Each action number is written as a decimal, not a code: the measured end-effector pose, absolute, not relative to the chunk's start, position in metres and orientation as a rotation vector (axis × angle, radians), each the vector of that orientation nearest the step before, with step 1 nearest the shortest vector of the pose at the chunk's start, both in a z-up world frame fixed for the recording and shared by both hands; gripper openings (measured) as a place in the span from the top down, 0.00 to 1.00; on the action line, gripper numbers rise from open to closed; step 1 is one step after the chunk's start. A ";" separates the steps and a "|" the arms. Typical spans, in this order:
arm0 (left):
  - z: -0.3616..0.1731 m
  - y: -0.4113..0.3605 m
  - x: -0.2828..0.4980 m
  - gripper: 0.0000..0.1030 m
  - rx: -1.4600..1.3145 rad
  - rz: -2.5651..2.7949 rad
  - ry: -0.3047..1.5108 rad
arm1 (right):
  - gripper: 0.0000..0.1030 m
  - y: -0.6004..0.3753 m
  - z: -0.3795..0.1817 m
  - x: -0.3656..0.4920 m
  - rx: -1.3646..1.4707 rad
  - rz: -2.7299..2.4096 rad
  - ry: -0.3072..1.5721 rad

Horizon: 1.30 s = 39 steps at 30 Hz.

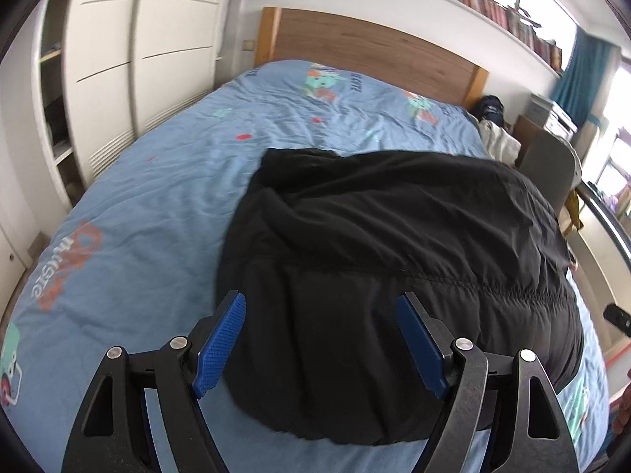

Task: Fold large clothes

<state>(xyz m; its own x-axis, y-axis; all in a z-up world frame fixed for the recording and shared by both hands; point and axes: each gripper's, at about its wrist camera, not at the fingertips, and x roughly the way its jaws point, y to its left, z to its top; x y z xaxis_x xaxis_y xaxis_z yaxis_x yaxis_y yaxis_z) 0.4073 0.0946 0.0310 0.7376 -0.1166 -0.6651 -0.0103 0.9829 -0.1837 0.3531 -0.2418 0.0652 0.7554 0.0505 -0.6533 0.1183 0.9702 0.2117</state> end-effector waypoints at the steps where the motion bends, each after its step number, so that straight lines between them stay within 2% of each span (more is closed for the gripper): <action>1: 0.029 0.089 0.410 0.24 -0.171 -0.068 0.737 | 0.25 -0.237 0.062 0.358 0.227 -0.034 0.713; 16: 0.017 0.025 0.450 0.24 -0.067 -0.178 0.699 | 0.25 -0.204 0.026 0.417 0.087 0.009 0.711; 39: 0.001 -0.023 0.527 0.20 0.050 -0.170 0.740 | 0.25 -0.231 -0.001 0.505 0.128 0.008 0.723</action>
